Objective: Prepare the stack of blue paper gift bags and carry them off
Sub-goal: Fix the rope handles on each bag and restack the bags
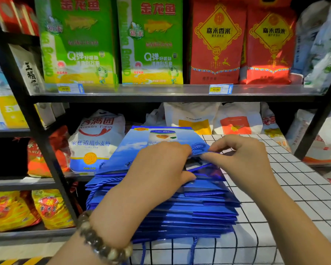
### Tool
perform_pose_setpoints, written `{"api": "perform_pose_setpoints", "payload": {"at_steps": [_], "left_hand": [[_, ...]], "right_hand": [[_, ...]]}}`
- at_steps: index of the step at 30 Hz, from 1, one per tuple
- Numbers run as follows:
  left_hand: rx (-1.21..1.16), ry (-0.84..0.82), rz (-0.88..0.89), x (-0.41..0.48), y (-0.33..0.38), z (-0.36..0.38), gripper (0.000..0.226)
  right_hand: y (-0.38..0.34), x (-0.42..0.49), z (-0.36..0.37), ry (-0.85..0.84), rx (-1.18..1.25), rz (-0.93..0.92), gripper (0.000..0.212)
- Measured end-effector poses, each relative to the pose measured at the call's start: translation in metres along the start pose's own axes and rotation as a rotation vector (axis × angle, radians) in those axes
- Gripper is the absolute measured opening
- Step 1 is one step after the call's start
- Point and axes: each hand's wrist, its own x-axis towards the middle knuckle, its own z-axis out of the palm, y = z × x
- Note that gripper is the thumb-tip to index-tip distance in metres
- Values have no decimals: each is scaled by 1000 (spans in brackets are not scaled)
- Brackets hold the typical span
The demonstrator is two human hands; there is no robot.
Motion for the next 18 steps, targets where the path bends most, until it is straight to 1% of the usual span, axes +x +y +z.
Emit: {"api": "perform_pose_setpoints", "payload": {"at_steps": [1,2,4,5,7,8,9,10,11,13,14,15,16,17,18], "left_hand": [[114,26,47,3,0,1,18],[204,45,100,6,0,3,17],[299,50,148,11,-1,4,21],[308,54,144,11,-3,5,22],[250,105,99,12,-5,0,22],[216,151,79,13,-7,-2,21],[185,228,89,14,-8,-4,19],[177,322,111,16,-10,-6,17],[173,382,105,17,-10,-9,15],[141,508,72,20,-5,-14,11],[131,548,54,21,-1,-16,9],[121,588,46,22,3,-17,8],[97,638,43,23,7,-22,8],[54,700,44,24,9,-23,9],[-9,760,37,25,9,-25,13]], "right_hand": [[-2,1,0,5,49,-7,24],[-2,1,-1,0,110,-12,24],[1,1,-3,28,218,-33,27],[2,0,-3,87,233,-66,28],[5,-4,-6,246,180,-149,22],[5,-7,-6,284,160,-157,30],[2,-10,-4,271,158,-142,43],[-3,-12,0,206,165,-126,49],[-10,-14,4,108,160,-109,43],[-26,-14,15,-150,113,-93,10],[-32,-13,21,-270,131,-74,15],[-37,-12,27,-365,175,-41,25],[-37,-11,34,-407,193,3,28],[-39,-11,40,-414,159,27,24],[-41,-11,45,-369,96,11,21]]}}
